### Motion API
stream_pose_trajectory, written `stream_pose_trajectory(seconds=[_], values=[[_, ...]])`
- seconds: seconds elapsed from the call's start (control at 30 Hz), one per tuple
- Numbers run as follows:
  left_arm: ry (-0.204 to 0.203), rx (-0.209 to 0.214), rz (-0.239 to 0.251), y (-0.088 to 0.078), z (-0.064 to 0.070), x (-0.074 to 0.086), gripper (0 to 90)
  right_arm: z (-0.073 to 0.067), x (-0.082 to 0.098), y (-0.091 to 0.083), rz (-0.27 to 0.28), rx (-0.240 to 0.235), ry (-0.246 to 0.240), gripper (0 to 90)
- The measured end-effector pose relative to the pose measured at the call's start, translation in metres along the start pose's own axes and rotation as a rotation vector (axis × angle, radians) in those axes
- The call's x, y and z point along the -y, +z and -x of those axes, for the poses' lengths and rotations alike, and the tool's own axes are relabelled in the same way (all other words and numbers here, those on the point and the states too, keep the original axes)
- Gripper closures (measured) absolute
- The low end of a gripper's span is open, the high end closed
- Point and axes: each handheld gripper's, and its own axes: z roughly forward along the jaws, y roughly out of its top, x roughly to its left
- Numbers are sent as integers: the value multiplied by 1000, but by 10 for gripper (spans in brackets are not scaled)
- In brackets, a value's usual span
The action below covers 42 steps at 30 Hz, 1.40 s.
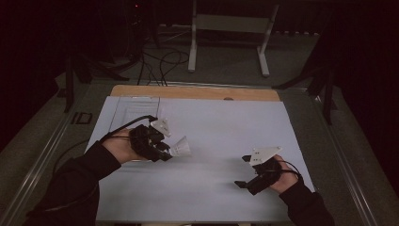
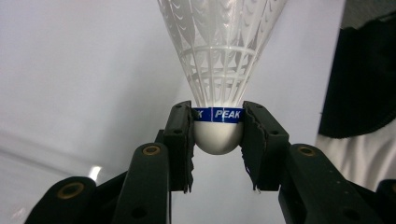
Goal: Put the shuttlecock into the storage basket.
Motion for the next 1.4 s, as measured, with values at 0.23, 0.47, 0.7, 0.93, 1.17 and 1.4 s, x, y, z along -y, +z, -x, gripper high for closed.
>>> stream_pose_trajectory(seconds=[0.23,0.47,0.7,0.93,1.17,1.4], values=[[-51,-27,9,-13,-10,10,658,-3,10,-1,21,33,28,92],[-82,-51,8,-23,-18,20,658,-5,21,-2,34,44,56,92],[-127,-73,25,-34,-25,29,658,-6,33,-6,107,107,59,92],[-179,-99,38,-46,-34,42,658,-9,41,-2,120,114,66,92],[-231,-136,49,-58,-40,57,658,-9,47,0,133,125,85,92],[-295,-162,68,-67,-50,75,658,-9,51,1,135,128,92,93]])
